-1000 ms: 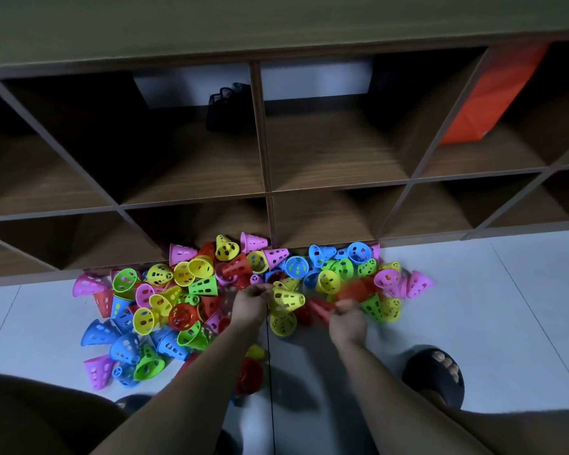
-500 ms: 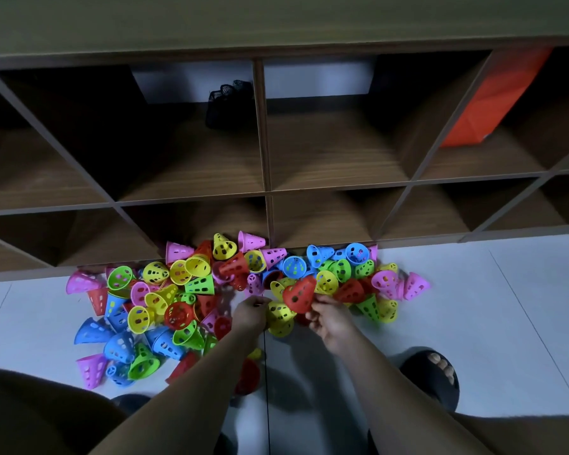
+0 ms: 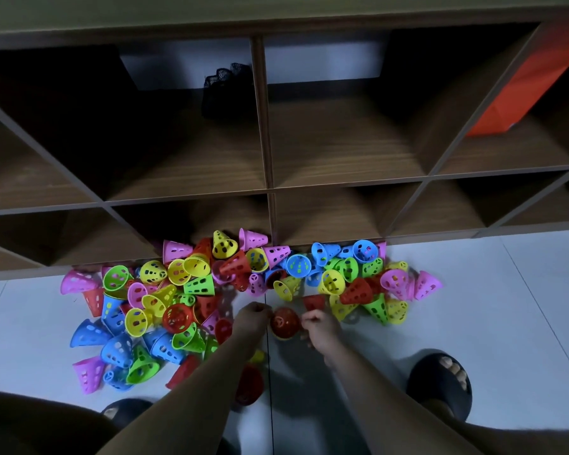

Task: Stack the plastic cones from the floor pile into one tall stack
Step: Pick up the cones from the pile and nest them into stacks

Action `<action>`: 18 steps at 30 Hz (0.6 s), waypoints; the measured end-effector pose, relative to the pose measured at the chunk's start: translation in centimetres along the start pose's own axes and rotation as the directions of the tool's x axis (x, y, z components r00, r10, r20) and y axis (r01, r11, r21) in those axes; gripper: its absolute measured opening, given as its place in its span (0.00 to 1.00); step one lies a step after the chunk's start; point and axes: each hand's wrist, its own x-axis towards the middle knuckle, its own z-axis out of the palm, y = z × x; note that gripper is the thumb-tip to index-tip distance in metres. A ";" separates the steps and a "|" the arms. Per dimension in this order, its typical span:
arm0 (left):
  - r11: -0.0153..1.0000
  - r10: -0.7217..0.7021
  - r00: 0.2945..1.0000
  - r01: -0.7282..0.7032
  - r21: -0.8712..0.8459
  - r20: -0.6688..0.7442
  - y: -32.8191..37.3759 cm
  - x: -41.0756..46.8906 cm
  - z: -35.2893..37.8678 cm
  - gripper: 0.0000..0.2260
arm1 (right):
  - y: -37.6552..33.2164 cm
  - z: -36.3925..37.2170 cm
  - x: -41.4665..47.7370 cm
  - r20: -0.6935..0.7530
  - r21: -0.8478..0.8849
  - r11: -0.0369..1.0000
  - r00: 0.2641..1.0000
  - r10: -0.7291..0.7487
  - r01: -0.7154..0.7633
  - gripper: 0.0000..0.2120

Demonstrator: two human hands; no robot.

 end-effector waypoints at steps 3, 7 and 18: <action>0.999 0.044 0.999 -0.044 0.003 0.009 0.6 0.5 0.1 0.06 | 0.5 -0.6 1.3 -0.018 -0.196 0.977 0.996 -0.085 0.080 0.06; 0.993 0.105 0.993 -0.107 0.040 0.049 1.8 1.4 0.7 0.07 | 0.1 -1.4 2.1 -0.066 -0.454 0.852 0.944 -0.323 0.260 0.06; 0.989 0.140 0.972 -0.146 0.019 0.190 4.2 3.3 3.2 0.12 | 1.5 -3.2 3.2 0.073 -0.684 0.661 0.931 -0.359 0.308 0.18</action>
